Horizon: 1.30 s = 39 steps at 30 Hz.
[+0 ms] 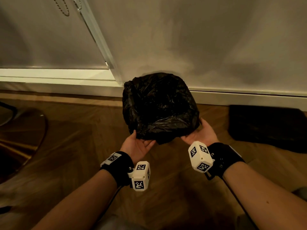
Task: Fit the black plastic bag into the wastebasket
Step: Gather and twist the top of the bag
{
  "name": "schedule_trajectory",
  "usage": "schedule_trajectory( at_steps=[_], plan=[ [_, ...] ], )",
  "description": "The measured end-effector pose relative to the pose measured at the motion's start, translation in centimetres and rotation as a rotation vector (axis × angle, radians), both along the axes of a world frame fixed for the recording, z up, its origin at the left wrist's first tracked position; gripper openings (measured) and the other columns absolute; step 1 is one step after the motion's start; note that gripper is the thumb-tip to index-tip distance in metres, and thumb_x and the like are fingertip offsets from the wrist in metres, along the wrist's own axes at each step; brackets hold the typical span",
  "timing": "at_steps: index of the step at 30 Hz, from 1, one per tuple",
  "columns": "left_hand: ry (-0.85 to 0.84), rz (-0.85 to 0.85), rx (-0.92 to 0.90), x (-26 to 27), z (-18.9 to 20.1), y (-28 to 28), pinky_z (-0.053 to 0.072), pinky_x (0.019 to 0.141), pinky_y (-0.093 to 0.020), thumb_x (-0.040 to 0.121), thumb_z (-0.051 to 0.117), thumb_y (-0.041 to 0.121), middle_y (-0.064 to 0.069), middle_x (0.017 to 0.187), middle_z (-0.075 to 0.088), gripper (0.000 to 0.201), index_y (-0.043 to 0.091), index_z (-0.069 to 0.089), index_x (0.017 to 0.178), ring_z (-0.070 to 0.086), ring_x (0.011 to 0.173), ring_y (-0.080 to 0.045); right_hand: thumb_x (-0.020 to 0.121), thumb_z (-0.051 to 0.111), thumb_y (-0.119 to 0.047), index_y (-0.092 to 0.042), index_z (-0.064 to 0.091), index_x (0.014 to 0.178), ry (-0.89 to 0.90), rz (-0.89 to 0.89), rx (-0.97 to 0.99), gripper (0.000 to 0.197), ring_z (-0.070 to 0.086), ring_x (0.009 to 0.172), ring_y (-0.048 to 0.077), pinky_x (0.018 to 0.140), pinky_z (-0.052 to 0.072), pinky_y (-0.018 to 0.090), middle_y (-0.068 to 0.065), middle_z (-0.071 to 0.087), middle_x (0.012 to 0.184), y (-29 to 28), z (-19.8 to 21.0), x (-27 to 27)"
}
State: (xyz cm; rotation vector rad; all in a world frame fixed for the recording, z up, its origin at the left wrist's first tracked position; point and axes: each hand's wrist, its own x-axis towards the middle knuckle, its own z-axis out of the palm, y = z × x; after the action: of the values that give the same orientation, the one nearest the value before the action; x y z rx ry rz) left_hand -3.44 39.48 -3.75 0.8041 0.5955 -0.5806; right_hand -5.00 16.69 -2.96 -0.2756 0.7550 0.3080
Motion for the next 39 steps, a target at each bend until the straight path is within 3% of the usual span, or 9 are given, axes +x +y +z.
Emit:
schedule_trajectory(
  at_steps=[7, 12, 15, 20, 22, 24, 29, 32, 39],
  plan=[
    [-0.037, -0.001, -0.032, 0.6, -0.1, 0.2, 0.046, 0.090, -0.038, 0.099, 0.033, 0.044, -0.010, 0.120, 0.063, 0.042, 0.018, 0.054, 0.124, 0.057, 0.114, -0.026, 0.101, 0.038, -0.034, -0.008, 0.056, 0.118, 0.015, -0.005, -0.092, 0.036, 0.055, 0.104, 0.034, 0.103, 0.040, 0.044, 0.021, 0.060, 0.111, 0.0, 0.1, 0.7],
    [-0.038, 0.015, -0.021, 1.1, -0.2, 0.4, 0.044, 0.096, -0.040, 0.100, 0.030, 0.041, -0.011, 0.121, 0.063, 0.044, 0.018, 0.049, 0.133, 0.058, 0.112, -0.025, 0.103, 0.030, -0.037, -0.008, 0.056, 0.118, 0.022, 0.010, -0.072, 0.042, 0.065, 0.093, 0.034, 0.058, 0.060, 0.041, 0.019, 0.065, 0.107, 0.2, 0.2, 1.4],
    [-0.021, 0.033, 0.017, 1.5, -0.5, 0.8, 0.058, 0.080, -0.037, 0.101, 0.030, 0.042, -0.010, 0.121, 0.064, 0.047, 0.018, 0.045, 0.139, 0.063, 0.105, -0.023, 0.104, 0.030, -0.021, -0.002, 0.057, 0.103, 0.023, 0.039, -0.141, 0.033, 0.070, 0.063, 0.034, 0.037, 0.053, 0.034, 0.021, 0.066, 0.088, 0.2, 0.6, 1.7],
    [-0.021, 0.074, -0.050, 2.1, -0.1, 0.9, 0.060, 0.060, -0.031, 0.101, 0.029, 0.043, -0.010, 0.100, 0.072, 0.049, 0.014, 0.047, 0.136, 0.070, 0.088, -0.024, 0.102, 0.033, -0.010, -0.007, 0.060, 0.102, 0.052, 0.091, -0.325, 0.028, 0.059, 0.091, 0.025, 0.076, 0.056, 0.033, 0.014, 0.066, 0.093, -1.0, 0.1, 1.9],
    [-0.044, 0.052, -0.053, 2.3, 0.1, 0.9, 0.061, 0.071, -0.036, 0.102, 0.031, 0.037, -0.010, 0.109, 0.068, 0.044, 0.015, 0.048, 0.136, 0.064, 0.099, -0.025, 0.101, 0.035, -0.010, -0.010, 0.058, 0.095, 0.059, 0.116, -0.386, 0.024, 0.055, 0.082, 0.016, 0.065, 0.053, 0.014, 0.002, 0.069, 0.075, -0.9, 0.4, 2.2],
    [-0.063, 0.029, -0.011, 2.4, 0.1, 0.9, 0.057, 0.079, -0.037, 0.102, 0.032, 0.033, -0.010, 0.116, 0.065, 0.043, 0.015, 0.046, 0.139, 0.061, 0.104, -0.025, 0.103, 0.027, -0.014, -0.010, 0.048, 0.082, 0.032, 0.131, -0.469, 0.030, 0.050, 0.074, 0.017, 0.056, 0.053, 0.023, 0.006, 0.065, 0.063, -0.8, 0.2, 2.4],
    [-0.077, -0.016, -0.020, 3.2, 0.4, 2.0, 0.045, 0.097, -0.040, 0.089, 0.039, 0.064, -0.009, 0.139, 0.053, 0.068, 0.017, 0.045, 0.138, 0.048, 0.127, -0.026, 0.091, 0.043, -0.034, -0.010, 0.060, 0.108, -0.086, 0.014, -0.256, 0.034, 0.058, 0.099, 0.029, 0.079, 0.050, 0.038, 0.013, 0.063, 0.107, -2.0, 1.1, 2.0],
    [-0.114, -0.090, 0.070, 3.5, 0.3, 1.8, 0.045, 0.102, -0.039, 0.085, 0.061, 0.050, -0.006, 0.131, 0.061, 0.061, 0.019, 0.051, 0.135, 0.056, 0.122, -0.024, 0.089, 0.052, -0.041, -0.017, 0.064, 0.116, -0.163, 0.159, -0.286, 0.038, 0.062, 0.103, 0.028, 0.072, 0.057, 0.035, 0.011, 0.071, 0.108, -2.1, 2.5, 2.5],
    [-0.122, -0.146, 0.254, 3.2, 1.0, 1.5, 0.058, 0.070, -0.028, 0.092, 0.057, 0.020, -0.011, 0.115, 0.068, 0.036, 0.005, 0.059, 0.124, 0.065, 0.099, -0.021, 0.087, 0.059, -0.016, -0.007, 0.051, 0.134, -0.036, 0.293, -0.469, 0.049, 0.067, 0.097, 0.028, 0.068, 0.061, 0.035, 0.016, 0.064, 0.119, -2.8, 2.2, 3.5]
  ],
)
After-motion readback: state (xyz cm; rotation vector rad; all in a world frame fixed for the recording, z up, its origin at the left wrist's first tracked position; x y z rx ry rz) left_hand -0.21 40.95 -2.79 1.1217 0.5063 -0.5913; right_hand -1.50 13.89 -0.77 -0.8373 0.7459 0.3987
